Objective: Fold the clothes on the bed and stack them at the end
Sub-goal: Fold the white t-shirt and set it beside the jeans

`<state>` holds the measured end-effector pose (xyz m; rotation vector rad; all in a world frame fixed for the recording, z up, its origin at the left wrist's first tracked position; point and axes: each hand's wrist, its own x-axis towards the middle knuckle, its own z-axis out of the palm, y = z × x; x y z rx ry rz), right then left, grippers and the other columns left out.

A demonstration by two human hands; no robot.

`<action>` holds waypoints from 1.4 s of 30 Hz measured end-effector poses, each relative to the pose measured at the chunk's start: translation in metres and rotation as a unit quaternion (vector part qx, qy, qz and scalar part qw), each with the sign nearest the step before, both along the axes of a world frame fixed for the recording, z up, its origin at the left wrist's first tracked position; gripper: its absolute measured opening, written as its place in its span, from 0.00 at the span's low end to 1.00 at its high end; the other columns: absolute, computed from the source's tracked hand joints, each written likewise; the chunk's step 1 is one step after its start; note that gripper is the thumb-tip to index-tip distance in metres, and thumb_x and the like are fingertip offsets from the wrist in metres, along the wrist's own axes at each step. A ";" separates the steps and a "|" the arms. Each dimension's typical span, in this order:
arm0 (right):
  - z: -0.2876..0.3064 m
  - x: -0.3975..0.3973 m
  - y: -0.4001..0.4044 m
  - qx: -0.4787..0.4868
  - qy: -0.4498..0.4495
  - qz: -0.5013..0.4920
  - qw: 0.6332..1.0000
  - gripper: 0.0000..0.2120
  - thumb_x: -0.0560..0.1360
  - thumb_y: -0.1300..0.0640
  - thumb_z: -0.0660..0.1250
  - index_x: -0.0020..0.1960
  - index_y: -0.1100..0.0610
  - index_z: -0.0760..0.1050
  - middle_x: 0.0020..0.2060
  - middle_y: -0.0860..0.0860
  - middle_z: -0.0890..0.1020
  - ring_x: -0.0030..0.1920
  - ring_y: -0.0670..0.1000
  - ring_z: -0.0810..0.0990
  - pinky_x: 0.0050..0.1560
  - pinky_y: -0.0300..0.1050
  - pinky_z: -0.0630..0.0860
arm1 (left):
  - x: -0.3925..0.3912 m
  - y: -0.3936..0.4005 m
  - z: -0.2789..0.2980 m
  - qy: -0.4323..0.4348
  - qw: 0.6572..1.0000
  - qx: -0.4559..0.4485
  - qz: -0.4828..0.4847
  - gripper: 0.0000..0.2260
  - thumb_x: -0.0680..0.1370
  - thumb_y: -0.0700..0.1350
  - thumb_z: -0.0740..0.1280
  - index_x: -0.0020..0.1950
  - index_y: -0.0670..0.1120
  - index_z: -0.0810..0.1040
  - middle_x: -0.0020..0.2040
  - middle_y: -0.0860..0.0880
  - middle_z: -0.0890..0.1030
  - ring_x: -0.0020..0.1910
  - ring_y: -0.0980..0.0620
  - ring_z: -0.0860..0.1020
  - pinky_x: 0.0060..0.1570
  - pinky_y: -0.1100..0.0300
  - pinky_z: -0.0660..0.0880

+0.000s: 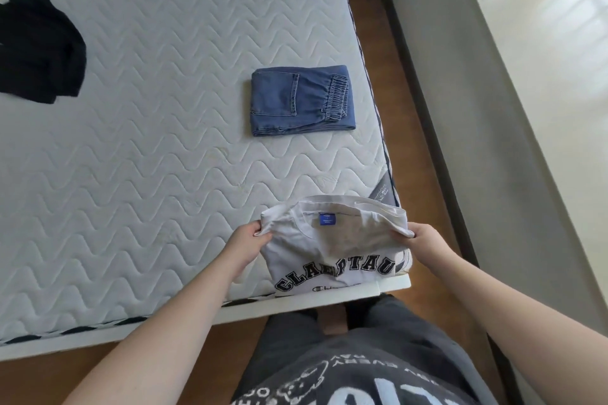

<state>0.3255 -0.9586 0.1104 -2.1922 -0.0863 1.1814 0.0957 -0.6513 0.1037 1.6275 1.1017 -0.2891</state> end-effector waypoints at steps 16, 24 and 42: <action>-0.113 0.108 0.070 0.033 0.005 0.000 0.999 0.11 0.77 0.65 0.65 0.42 0.56 0.84 0.37 0.49 0.86 0.37 0.44 0.81 0.42 0.41 0.77 | 0.089 0.066 -0.099 0.031 0.997 0.041 0.057 0.04 0.78 0.43 0.68 0.50 0.49 0.82 0.49 0.43 0.85 0.49 0.44 0.81 0.52 0.49 0.76; -0.185 0.157 0.125 0.064 -0.021 -0.042 0.997 0.08 0.77 0.64 0.67 0.50 0.71 0.78 0.40 0.55 0.77 0.43 0.51 0.72 0.46 0.48 0.67 | 0.130 0.112 -0.157 -0.027 0.986 0.021 0.163 0.10 0.78 0.37 0.67 0.44 0.52 0.81 0.47 0.44 0.84 0.44 0.49 0.79 0.48 0.54 0.74; -0.235 0.205 0.193 0.010 -0.183 -0.092 0.979 0.10 0.69 0.44 0.75 0.46 0.47 0.81 0.36 0.41 0.81 0.37 0.41 0.77 0.35 0.39 0.70 | 0.182 0.166 -0.226 -0.053 0.969 0.070 0.230 0.14 0.75 0.38 0.73 0.60 0.41 0.78 0.49 0.44 0.81 0.42 0.50 0.78 0.48 0.57 0.76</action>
